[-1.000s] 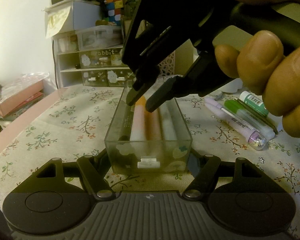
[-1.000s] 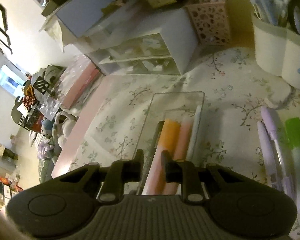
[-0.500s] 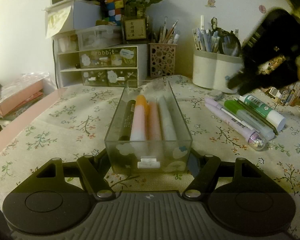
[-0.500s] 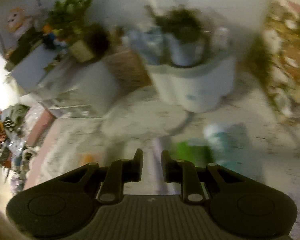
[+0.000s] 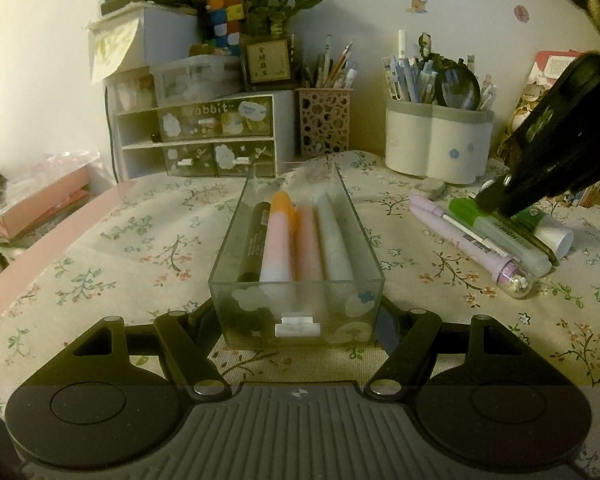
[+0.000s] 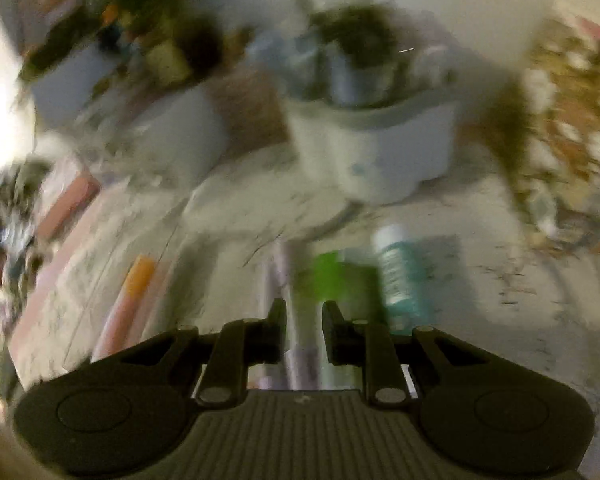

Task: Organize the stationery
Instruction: 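Move the right tool to the green highlighter and grasp it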

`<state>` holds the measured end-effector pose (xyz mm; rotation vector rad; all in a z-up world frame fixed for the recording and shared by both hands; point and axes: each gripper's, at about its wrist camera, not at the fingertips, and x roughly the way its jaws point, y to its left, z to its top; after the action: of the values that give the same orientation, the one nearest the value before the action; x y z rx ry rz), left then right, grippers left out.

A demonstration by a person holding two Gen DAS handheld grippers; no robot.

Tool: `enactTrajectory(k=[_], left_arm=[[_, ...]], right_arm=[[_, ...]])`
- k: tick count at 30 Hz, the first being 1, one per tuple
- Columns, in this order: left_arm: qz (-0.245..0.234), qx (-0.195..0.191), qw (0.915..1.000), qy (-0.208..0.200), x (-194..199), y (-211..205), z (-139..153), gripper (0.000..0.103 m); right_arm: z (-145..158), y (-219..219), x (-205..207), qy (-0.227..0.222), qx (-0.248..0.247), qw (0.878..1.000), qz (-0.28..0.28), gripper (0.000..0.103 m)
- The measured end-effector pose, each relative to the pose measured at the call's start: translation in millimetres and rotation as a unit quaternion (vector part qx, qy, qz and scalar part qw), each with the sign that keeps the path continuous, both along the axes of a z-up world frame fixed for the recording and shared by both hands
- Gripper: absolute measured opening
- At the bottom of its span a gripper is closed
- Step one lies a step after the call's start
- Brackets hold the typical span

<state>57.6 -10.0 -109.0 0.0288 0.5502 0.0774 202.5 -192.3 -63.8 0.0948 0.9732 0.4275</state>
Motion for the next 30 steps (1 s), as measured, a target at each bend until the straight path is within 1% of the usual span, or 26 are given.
enactTrajectory(k=[1, 3, 5, 7, 9, 12, 13, 15, 16, 17, 19, 22, 25, 27, 29, 30], left_arm=[[0.000, 0.000, 1.0000, 0.000, 0.0, 0.0, 0.0, 0.072], [0.000, -0.001, 1.0000, 0.000, 0.0, -0.1, 0.0, 0.072], [0.000, -0.001, 1.0000, 0.000, -0.3, -0.1, 0.1, 0.072], [0.000, -0.001, 1.0000, 0.000, -0.3, 0.0, 0.1, 0.072], [0.000, -0.002, 1.0000, 0.000, -0.3, 0.0, 0.1, 0.072], [0.000, -0.002, 1.0000, 0.000, -0.2, 0.2, 0.0, 0.072], [0.000, -0.002, 1.0000, 0.000, -0.2, 0.2, 0.0, 0.072], [0.000, -0.003, 1.0000, 0.001, -0.3, -0.3, 0.1, 0.072], [0.000, -0.003, 1.0000, 0.001, 0.1, 0.4, -0.1, 0.072], [0.000, -0.003, 1.0000, 0.001, 0.0, 0.1, -0.1, 0.072], [0.000, -0.003, 1.0000, 0.001, 0.1, 0.5, -0.1, 0.072], [0.000, -0.003, 1.0000, 0.001, 0.1, 0.5, -0.1, 0.072], [0.000, -0.003, 1.0000, 0.001, 0.1, 0.6, -0.1, 0.072], [0.000, -0.003, 1.0000, 0.001, 0.1, 0.5, 0.0, 0.072], [0.000, -0.003, 1.0000, 0.001, 0.1, 0.6, 0.0, 0.072], [0.000, -0.003, 1.0000, 0.001, 0.1, 0.5, 0.0, 0.072]], right_arm=[[-4.9, 7.3, 2.0, 0.002, -0.027, 1.000, 0.004, 0.010], [-8.8, 14.5, 3.0, -0.021, -0.071, 0.997, 0.000, 0.009], [-9.4, 15.0, 5.5, -0.029, -0.105, 0.994, -0.015, 0.009], [-10.2, 13.5, 5.8, -0.040, -0.118, 0.992, -0.012, 0.009], [-11.0, 12.1, 6.3, -0.045, -0.115, 0.992, -0.002, 0.010], [-9.7, 12.6, 8.6, -0.035, -0.103, 0.994, 0.013, 0.011], [-10.6, 17.3, 8.3, -0.026, -0.103, 0.994, 0.027, 0.018], [-17.2, 25.2, 8.1, -0.022, -0.134, 0.990, 0.037, 0.023], [-19.9, 26.7, 6.2, -0.031, -0.146, 0.988, 0.034, 0.024], [-21.0, 25.8, 5.6, -0.032, -0.143, 0.989, 0.032, 0.024], [-21.0, 19.8, 6.8, -0.024, -0.116, 0.993, 0.020, 0.017], [-17.9, 11.8, 6.0, -0.026, -0.098, 0.995, -0.007, 0.016], [-10.1, 2.6, 3.0, -0.027, -0.067, 0.997, -0.023, 0.016], [-3.8, -0.6, 0.7, -0.026, -0.044, 0.998, -0.024, 0.016], [-0.6, -1.0, -2.3, -0.007, -0.011, 1.000, -0.016, 0.017], [0.2, 0.0, -4.6, 0.002, -0.004, 1.000, -0.012, 0.017]])
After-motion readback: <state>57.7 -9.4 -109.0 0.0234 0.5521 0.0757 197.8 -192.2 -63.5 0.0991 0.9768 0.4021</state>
